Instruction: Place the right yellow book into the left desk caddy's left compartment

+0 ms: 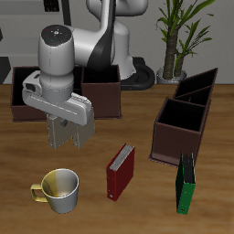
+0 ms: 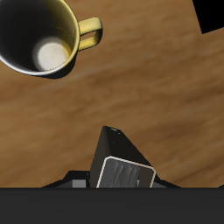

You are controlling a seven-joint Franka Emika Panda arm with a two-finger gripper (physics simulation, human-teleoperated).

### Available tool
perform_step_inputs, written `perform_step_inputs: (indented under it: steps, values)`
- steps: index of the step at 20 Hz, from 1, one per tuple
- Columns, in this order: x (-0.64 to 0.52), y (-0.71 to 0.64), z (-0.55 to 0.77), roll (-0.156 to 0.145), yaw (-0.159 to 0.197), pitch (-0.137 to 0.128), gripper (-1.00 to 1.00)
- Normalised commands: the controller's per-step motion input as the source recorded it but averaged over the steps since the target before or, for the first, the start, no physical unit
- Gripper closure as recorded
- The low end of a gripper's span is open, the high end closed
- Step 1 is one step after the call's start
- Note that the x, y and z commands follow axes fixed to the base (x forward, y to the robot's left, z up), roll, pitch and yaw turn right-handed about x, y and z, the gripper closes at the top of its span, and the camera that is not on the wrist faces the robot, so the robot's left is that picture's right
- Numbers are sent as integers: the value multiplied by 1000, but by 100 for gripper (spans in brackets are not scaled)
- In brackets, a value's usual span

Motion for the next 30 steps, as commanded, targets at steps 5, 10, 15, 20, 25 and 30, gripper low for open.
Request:
perform_step_inputs:
  steps: [5,10,15,20,25,30]
  values:
    - [-218,274,634,-5,50,-58,100]
    - [-269,234,644,-48,-7,-50,100]
    - [-343,536,566,-6,7,-36,100]
    - [-303,529,354,-9,61,-31,100]
    - [-306,481,274,-24,22,-32,100]
    - [-467,693,365,-33,55,-51,100]
